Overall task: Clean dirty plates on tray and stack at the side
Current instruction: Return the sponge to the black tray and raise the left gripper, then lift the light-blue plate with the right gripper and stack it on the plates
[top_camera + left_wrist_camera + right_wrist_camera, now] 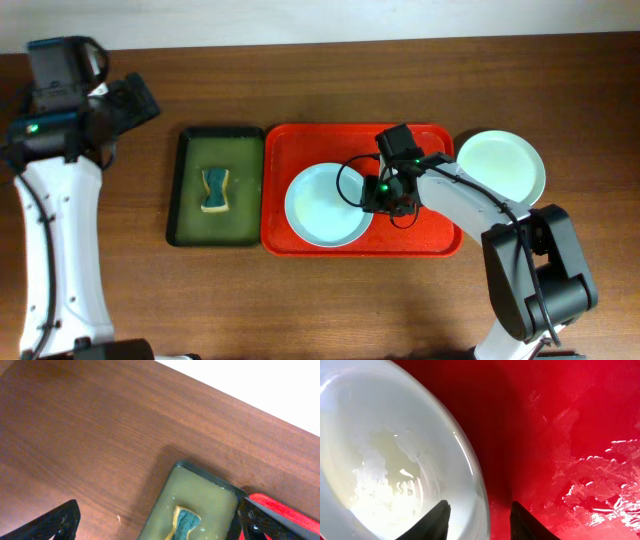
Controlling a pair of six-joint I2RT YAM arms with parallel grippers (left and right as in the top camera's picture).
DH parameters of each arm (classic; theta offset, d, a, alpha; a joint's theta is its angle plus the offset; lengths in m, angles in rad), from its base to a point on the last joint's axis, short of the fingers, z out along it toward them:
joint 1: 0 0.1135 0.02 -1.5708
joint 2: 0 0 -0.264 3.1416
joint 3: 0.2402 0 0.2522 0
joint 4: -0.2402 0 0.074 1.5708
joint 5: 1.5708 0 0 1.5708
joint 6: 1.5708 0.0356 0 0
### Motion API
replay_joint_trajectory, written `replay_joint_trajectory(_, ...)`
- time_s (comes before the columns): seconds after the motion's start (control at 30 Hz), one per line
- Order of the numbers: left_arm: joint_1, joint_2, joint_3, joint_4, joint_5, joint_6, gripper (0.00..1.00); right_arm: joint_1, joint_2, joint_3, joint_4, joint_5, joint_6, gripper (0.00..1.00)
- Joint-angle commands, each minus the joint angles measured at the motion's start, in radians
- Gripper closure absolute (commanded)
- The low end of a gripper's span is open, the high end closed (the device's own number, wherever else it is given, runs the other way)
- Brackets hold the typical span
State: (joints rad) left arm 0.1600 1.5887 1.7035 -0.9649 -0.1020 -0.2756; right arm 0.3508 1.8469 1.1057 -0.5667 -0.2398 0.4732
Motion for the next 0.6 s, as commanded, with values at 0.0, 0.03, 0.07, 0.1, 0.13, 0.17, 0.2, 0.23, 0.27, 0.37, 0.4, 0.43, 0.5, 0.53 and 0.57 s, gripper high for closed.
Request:
replay_joint_trajectory(0.0, 0.011, -0.001, 0.003, -0.010, 0.009, -0.035, 0.01, 0.009, 0.007, -0.006, 0.003, 0.016, 0.006, 0.68)
replay_joint_trajectory(0.03, 0.011, -0.001, 0.003, -0.010, 0.009, -0.035, 0.01, 0.009, 0.007, -0.006, 0.003, 0.016, 0.006, 0.73)
replay_joint_trajectory(0.07, 0.011, -0.001, 0.003, -0.010, 0.009, -0.035, 0.00, 0.009, 0.007, -0.006, 0.003, 0.035, 0.006, 0.75)
replay_joint_trajectory(0.1, 0.011, -0.001, 0.003, -0.010, 0.009, -0.035, 0.01, 0.009, 0.007, -0.006, 0.003, 0.043, 0.006, 0.75)
replay_joint_trajectory(0.13, 0.011, -0.001, 0.003, -0.010, 0.009, -0.035, 0.01, 0.009, 0.007, -0.006, 0.003, 0.043, 0.007, 0.76)
replay_joint_trajectory(0.17, 0.011, -0.001, 0.003, -0.010, 0.009, -0.035, 0.01, 0.009, 0.007, -0.006, 0.003, 0.043, 0.023, 0.76)
replay_joint_trajectory(0.2, 0.011, -0.001, 0.003, -0.010, 0.009, -0.035, 0.01, 0.010, 0.007, -0.006, 0.003, 0.043, 0.041, 0.76)
replay_joint_trajectory(0.23, 0.011, -0.001, 0.003, -0.010, 0.009, -0.035, 0.01, 0.014, 0.007, -0.006, 0.003, 0.056, 0.041, 0.77)
replay_joint_trajectory(0.27, 0.011, -0.001, 0.003, -0.010, 0.009, -0.035, 0.01, 0.024, 0.007, -0.006, 0.003, 0.085, 0.041, 0.79)
replay_joint_trajectory(0.37, 0.011, -0.001, 0.003, -0.010, 0.009, -0.035, 0.01, 0.075, 0.008, -0.006, 0.003, 0.245, 0.060, 0.84)
replay_joint_trajectory(0.4, 0.011, -0.001, 0.003, -0.010, 0.009, -0.035, 0.00, 0.080, 0.008, -0.006, 0.005, 0.253, 0.059, 0.84)
replay_joint_trajectory(0.43, 0.011, -0.001, 0.003, -0.010, 0.009, -0.035, 0.01, 0.081, 0.008, -0.006, 0.005, 0.252, 0.059, 0.96)
replay_joint_trajectory(0.5, 0.011, -0.001, 0.003, -0.010, 0.009, -0.035, 0.01, 0.081, 0.005, -0.005, 0.000, 0.227, 0.059, 0.96)
replay_joint_trajectory(0.53, 0.011, -0.001, 0.003, -0.010, 0.009, -0.035, 0.01, 0.074, 0.003, 0.012, -0.002, 0.163, 0.058, 0.96)
replay_joint_trajectory(0.57, 0.011, -0.001, 0.003, -0.010, 0.009, -0.035, 0.00, 0.060, 0.000, 0.046, -0.014, 0.082, 0.055, 0.96)
